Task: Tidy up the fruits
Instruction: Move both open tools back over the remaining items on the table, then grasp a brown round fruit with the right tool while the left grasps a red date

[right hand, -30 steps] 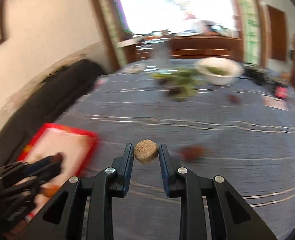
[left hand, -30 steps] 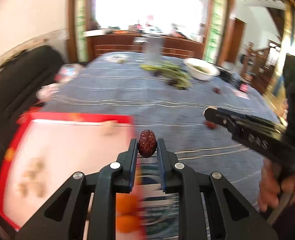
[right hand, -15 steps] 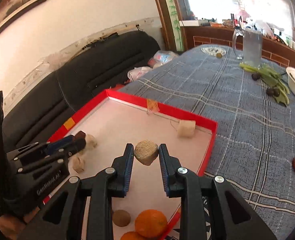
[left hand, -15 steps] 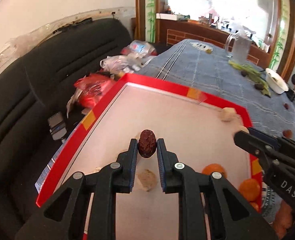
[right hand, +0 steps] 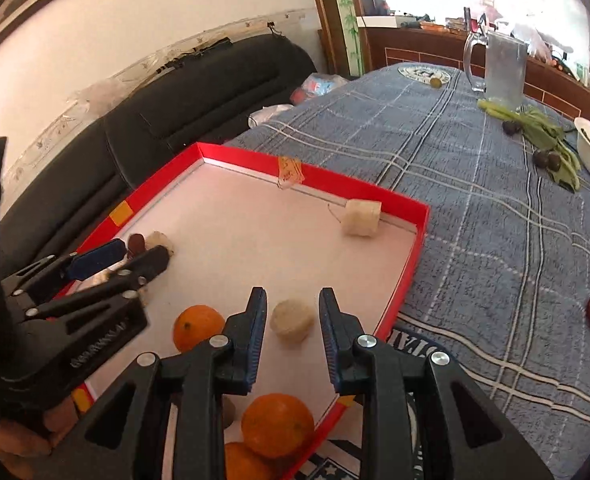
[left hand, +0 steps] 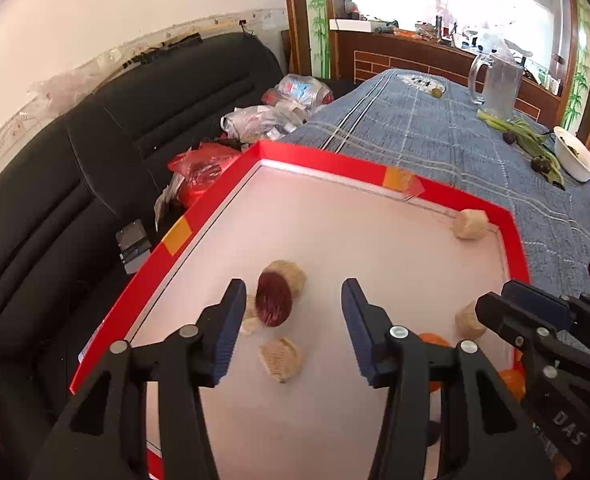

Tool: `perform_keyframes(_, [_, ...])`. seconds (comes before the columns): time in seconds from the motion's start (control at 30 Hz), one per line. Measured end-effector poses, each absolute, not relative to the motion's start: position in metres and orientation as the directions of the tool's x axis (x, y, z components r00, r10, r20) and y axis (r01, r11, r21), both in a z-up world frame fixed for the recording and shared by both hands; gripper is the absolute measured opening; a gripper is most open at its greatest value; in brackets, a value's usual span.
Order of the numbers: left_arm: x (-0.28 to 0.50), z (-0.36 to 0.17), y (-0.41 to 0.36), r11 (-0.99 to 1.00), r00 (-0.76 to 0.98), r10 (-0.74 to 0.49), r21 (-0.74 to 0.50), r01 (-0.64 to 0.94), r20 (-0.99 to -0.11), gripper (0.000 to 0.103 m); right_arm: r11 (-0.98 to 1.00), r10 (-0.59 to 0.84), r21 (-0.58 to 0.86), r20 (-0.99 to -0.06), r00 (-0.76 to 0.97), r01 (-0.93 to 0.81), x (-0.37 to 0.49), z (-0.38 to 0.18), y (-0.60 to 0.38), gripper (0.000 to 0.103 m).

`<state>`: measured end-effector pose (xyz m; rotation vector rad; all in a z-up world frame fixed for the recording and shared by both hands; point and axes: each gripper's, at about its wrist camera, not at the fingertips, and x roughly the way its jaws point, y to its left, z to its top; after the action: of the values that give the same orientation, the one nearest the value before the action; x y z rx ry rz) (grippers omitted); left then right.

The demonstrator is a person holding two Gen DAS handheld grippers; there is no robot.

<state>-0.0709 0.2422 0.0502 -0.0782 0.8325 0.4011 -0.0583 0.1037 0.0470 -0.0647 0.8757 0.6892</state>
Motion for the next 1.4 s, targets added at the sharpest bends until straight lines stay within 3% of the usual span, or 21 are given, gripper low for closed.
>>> perform_keyframes(0.37, [-0.066, 0.07, 0.188, 0.964, 0.662, 0.241, 0.098, -0.246, -0.71, 0.066, 0.842, 0.526, 0.341, -0.695, 0.491, -0.419, -0.013, 0.086, 0.014, 0.032])
perform_keyframes(0.57, [-0.055, 0.081, 0.154, 0.98, 0.677, 0.186, 0.089, -0.176, -0.712, 0.068, 0.876, 0.481, 0.361, -0.698, 0.53, -0.32, -0.002, 0.098, -0.035, 0.032])
perform_keyframes(0.7, [-0.05, 0.093, 0.132, 0.988, 0.708, 0.152, 0.078, -0.136, -0.69, 0.083, 0.875, 0.484, 0.366, -0.688, 0.541, -0.316, -0.004, 0.097, -0.074, 0.033])
perform_keyframes(0.9, [-0.031, 0.093, 0.079, 0.996, 0.721, 0.074, 0.085, -0.022, -0.689, 0.084, 0.873, 0.475, 0.445, -0.676, 0.564, -0.202, 0.011, 0.074, -0.148, 0.033])
perform_keyframes(1.07, [-0.008, 0.08, 0.033, 0.996, 0.711, -0.012, 0.056, 0.071, -0.703, 0.084, 0.881, 0.446, 0.462, -0.745, 0.495, -0.098, 0.034, 0.043, -0.152, 0.03])
perform_keyframes(1.4, [0.01, 0.05, -0.007, 0.984, 0.671, -0.001, 0.119, 0.132, -0.741, 0.084, 0.887, 0.428, 0.46, -0.783, 0.452, -0.042, 0.053, 0.02, -0.149, 0.029])
